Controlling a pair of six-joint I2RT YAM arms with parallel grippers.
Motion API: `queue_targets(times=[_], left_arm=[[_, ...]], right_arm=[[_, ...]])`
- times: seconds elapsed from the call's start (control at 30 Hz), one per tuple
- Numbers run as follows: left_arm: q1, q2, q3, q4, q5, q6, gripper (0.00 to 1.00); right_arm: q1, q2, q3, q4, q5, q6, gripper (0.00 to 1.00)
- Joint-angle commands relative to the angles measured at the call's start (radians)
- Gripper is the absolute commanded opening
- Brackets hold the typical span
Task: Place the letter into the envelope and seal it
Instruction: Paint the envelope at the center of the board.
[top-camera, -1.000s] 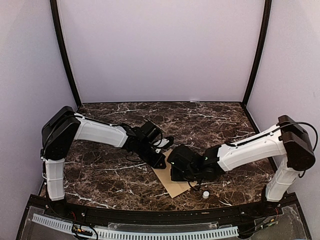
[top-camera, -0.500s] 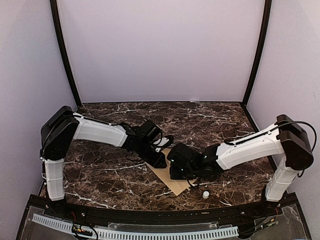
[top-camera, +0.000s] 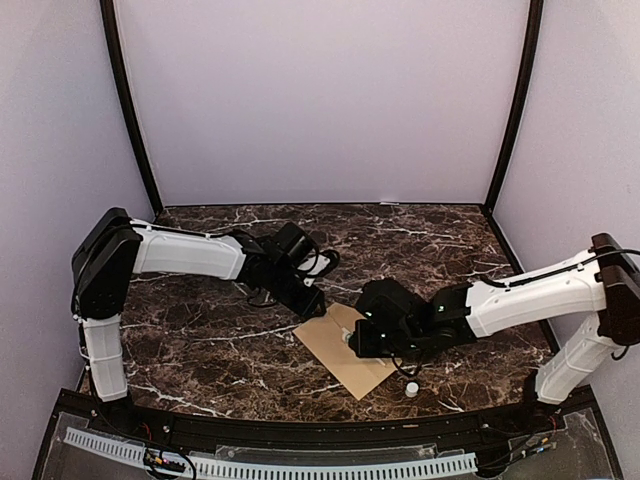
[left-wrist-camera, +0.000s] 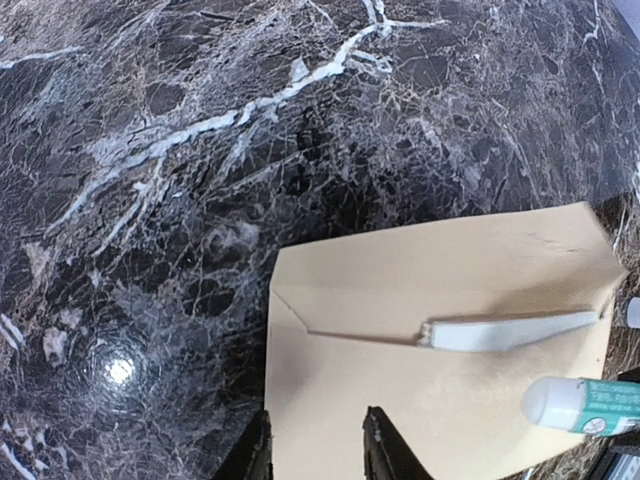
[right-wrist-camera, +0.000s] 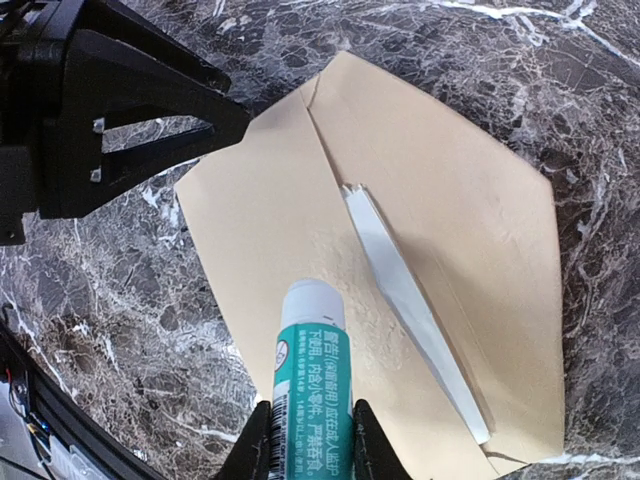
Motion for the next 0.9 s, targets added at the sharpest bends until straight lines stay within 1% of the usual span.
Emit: queue_targets(times=[0.0, 0.13, 0.3, 0.6, 0.87], left_arm=[[-0.005, -0.009, 0.025, -0.053, -0.029, 0.032, 0.34], [-0.007, 0.011, 0.027, -0.052, -0.027, 0.035, 0.38], [-0.021, 0.033, 0.047, -0.06, -0.038, 0.043, 0.4], [-0.049, 0.076, 0.061, -0.078, -0.084, 0.069, 0.35], [-0.063, 0.105, 0.057, -0.082, -0.11, 0.085, 0.3]], right_arm=[[-0.005, -0.057, -0.038, -0.015, -0.025, -0.022, 0.0], [-0.007, -0.077, -0.061, -0.014, -0.055, -0.032, 0.0], [-0.012, -0.089, -0.086, -0.011, -0.094, -0.041, 0.0], [-0.034, -0.114, -0.123, -0.014, -0.133, -0.052, 0.0], [-0.047, -0.081, -0.116, -0.011, -0.153, -0.066, 0.0]])
